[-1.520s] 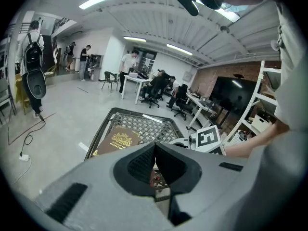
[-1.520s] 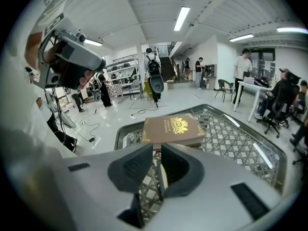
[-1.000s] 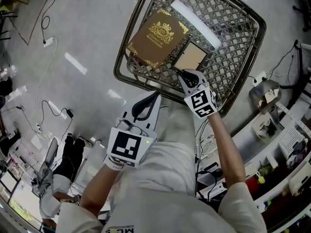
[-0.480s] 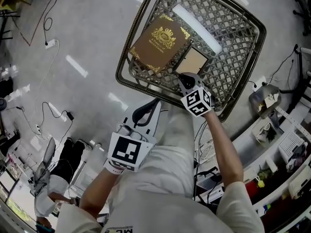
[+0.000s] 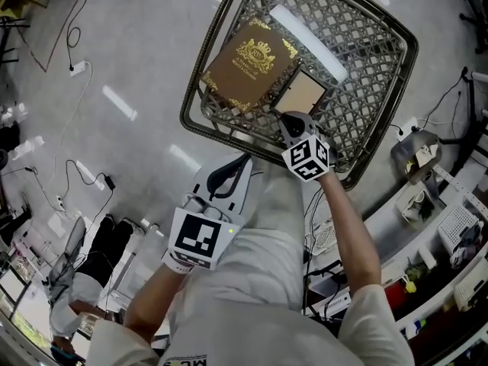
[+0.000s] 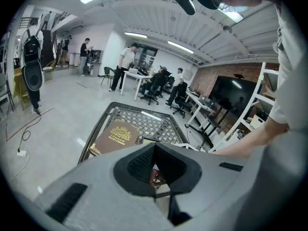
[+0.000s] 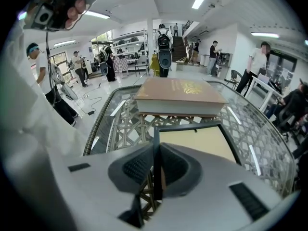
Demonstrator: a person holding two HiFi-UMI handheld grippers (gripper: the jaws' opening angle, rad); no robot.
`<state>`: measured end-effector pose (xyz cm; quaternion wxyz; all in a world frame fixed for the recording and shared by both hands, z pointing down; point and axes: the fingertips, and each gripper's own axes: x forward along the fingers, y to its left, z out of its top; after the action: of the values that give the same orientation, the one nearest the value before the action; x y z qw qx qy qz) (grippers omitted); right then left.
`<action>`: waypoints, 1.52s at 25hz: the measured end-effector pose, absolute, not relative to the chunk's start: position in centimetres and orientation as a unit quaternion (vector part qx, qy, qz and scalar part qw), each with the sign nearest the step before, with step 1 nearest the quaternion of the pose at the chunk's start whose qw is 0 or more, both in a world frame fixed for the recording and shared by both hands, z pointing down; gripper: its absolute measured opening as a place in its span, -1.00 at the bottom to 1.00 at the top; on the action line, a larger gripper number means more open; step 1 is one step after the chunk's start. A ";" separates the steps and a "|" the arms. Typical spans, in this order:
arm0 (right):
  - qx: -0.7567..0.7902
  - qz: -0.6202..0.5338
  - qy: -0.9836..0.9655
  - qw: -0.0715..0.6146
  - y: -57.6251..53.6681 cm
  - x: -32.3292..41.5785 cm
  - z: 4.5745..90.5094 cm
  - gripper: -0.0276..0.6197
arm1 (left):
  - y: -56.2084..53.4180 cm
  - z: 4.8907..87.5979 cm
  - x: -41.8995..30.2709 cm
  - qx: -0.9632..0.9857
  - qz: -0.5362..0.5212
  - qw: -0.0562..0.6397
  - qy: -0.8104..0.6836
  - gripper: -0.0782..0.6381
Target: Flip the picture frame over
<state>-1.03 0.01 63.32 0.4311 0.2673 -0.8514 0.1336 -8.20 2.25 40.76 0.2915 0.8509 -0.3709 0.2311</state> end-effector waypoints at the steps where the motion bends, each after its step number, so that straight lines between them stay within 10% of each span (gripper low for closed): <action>1: 0.269 0.136 -0.850 0.431 0.0 -1.0 63.3 -0.74 | 2.3 40.8 -8.2 0.851 0.231 0.291 -0.371 -0.71; 38: 0.321 0.347 -0.862 0.184 -1.7 -1.7 53.7 -0.75 | 2.4 41.0 -7.4 0.853 0.229 0.291 -0.368 -0.71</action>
<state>-1.68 -1.71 53.70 0.1844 0.3212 -0.8616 0.3470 -7.44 2.40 41.05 0.2911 0.8527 -0.3683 0.2293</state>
